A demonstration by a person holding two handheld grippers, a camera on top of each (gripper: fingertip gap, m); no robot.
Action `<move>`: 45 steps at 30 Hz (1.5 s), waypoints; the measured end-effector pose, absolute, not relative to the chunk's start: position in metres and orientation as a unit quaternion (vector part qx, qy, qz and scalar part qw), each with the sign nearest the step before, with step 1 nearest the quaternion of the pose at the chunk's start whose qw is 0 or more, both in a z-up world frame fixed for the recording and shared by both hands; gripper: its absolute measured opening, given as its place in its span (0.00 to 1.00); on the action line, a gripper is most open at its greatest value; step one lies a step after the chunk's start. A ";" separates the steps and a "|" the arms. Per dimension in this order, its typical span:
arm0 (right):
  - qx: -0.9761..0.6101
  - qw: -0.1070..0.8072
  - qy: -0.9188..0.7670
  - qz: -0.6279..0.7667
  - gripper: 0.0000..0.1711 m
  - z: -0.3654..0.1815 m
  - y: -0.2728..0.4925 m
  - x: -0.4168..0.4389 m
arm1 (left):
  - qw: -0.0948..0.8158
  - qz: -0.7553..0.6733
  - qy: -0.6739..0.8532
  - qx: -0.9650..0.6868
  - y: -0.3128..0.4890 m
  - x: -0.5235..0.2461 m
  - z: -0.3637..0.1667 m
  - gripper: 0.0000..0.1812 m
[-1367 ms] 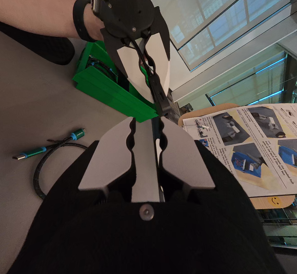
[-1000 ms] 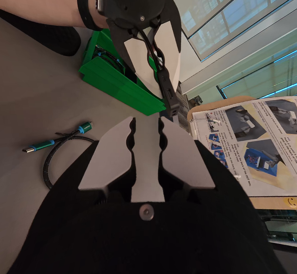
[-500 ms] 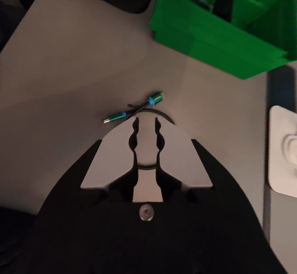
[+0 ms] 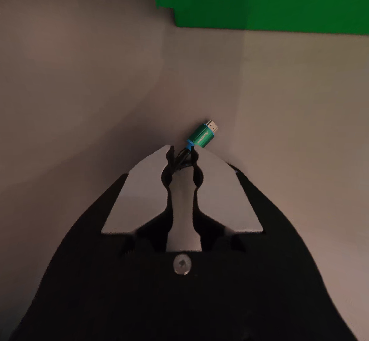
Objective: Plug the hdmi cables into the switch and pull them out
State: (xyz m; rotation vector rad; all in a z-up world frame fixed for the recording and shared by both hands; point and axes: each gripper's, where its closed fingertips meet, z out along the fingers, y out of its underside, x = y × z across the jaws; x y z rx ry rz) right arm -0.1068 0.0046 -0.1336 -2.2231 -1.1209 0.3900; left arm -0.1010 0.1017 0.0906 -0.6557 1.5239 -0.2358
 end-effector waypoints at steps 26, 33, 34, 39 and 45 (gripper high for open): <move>-0.893 0.343 -0.277 0.086 0.10 -0.157 0.045 -0.105 | 0.679 -0.097 0.663 -0.298 0.110 -0.108 0.098 0.07; -0.909 0.320 -0.263 0.048 0.11 -0.159 0.043 -0.097 | 0.681 -0.098 0.661 -0.300 0.111 -0.110 0.101 0.08; -0.912 0.315 -0.258 0.047 0.11 -0.160 0.042 -0.096 | 0.681 -0.098 0.661 -0.300 0.111 -0.110 0.101 0.08; -0.916 0.308 -0.247 0.066 0.09 -0.163 0.041 -0.099 | 0.680 -0.093 0.662 -0.301 0.113 -0.109 0.099 0.08; -0.890 0.359 -0.268 0.079 0.06 -0.129 0.043 -0.088 | 0.684 -0.084 0.657 -0.305 0.118 -0.109 0.098 0.08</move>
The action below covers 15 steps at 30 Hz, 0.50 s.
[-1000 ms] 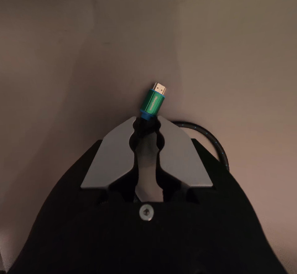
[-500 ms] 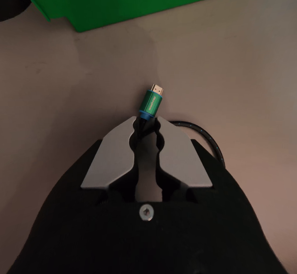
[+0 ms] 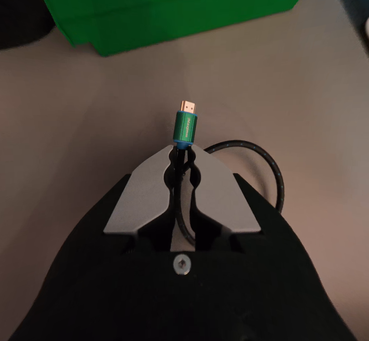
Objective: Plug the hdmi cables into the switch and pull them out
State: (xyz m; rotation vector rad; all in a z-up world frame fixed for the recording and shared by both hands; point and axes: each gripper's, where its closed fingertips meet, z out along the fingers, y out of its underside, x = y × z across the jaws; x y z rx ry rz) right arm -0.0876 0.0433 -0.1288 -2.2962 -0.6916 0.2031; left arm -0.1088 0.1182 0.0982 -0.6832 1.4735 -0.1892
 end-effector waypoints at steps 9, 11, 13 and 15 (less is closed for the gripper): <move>-0.855 0.440 -0.274 0.001 0.06 -0.040 0.030 -0.048 | 0.673 -0.070 0.676 -0.291 0.112 -0.094 0.081 0.08; -0.849 0.454 -0.270 -0.011 0.06 -0.023 0.024 -0.043 | 0.669 -0.062 0.685 -0.280 0.106 -0.087 0.074 0.07; -0.847 0.459 -0.267 -0.017 0.06 -0.012 0.018 -0.038 | 0.668 -0.051 0.693 -0.266 0.100 -0.080 0.068 0.08; -0.847 0.461 -0.263 -0.029 0.06 -0.005 0.014 -0.033 | 0.664 -0.040 0.702 -0.254 0.093 -0.074 0.061 0.07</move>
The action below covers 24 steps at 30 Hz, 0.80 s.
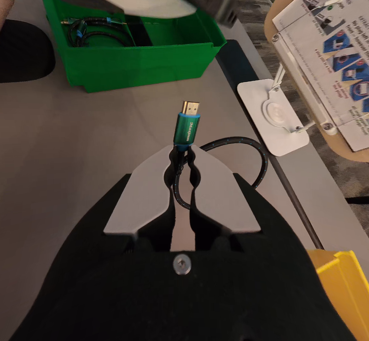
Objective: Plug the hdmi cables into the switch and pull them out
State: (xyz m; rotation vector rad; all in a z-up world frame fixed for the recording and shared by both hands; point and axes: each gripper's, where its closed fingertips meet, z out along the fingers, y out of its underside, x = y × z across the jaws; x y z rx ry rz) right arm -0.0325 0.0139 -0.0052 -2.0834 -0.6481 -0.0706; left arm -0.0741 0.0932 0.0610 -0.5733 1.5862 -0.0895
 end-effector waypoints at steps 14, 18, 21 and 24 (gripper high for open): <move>-0.856 0.428 -0.278 -0.078 0.06 -0.006 0.006 -0.029 | 0.644 0.004 0.732 -0.223 0.074 -0.060 0.040 0.08; -0.853 0.434 -0.281 -0.073 0.06 -0.003 0.005 -0.033 | 0.637 0.010 0.741 -0.215 0.068 -0.056 0.032 0.07; -0.857 0.427 -0.279 -0.074 0.06 -0.004 0.004 -0.033 | 0.634 0.040 0.744 -0.204 0.068 -0.053 0.027 0.08; -0.866 0.410 -0.279 -0.072 0.06 -0.010 0.002 -0.032 | 0.631 0.074 0.748 -0.193 0.069 -0.051 0.022 0.08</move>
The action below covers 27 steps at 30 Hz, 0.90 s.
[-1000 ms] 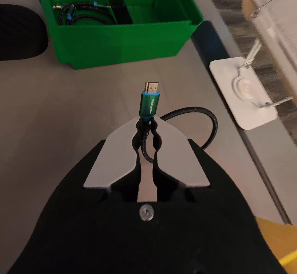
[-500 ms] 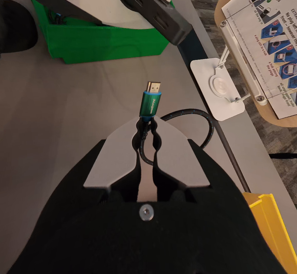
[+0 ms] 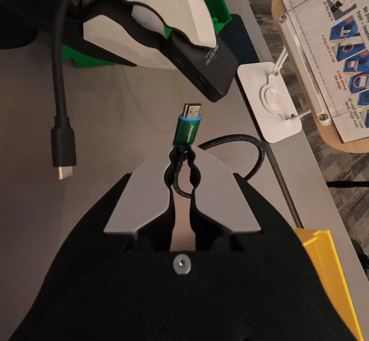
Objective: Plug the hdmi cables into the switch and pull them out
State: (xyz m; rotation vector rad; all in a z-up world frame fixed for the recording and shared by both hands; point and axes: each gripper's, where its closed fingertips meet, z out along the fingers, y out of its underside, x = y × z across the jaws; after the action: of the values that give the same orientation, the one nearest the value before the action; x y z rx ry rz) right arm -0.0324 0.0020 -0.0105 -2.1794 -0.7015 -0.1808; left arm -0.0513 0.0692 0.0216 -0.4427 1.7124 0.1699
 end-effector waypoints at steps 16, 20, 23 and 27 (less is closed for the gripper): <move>-0.907 0.329 -0.213 0.152 0.06 -0.118 0.032 -0.064 | 0.635 0.101 0.722 -0.254 0.116 -0.081 0.045 0.08; -0.889 0.360 -0.245 0.145 0.06 -0.143 0.048 -0.080 | 0.642 0.097 0.715 -0.259 0.119 -0.085 0.052 0.07; -0.864 0.400 -0.282 0.121 0.12 -0.132 0.050 -0.077 | 0.641 0.095 0.717 -0.257 0.118 -0.084 0.051 0.07; -0.851 0.419 -0.290 0.127 0.16 -0.118 0.043 -0.062 | 0.641 0.086 0.718 -0.258 0.117 -0.084 0.052 0.07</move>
State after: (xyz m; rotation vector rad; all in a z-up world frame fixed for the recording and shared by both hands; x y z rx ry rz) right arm -0.0619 0.0428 -0.1184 -2.1335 -0.7272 0.3188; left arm -0.0843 0.1173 0.0515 -0.5883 1.6359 0.1963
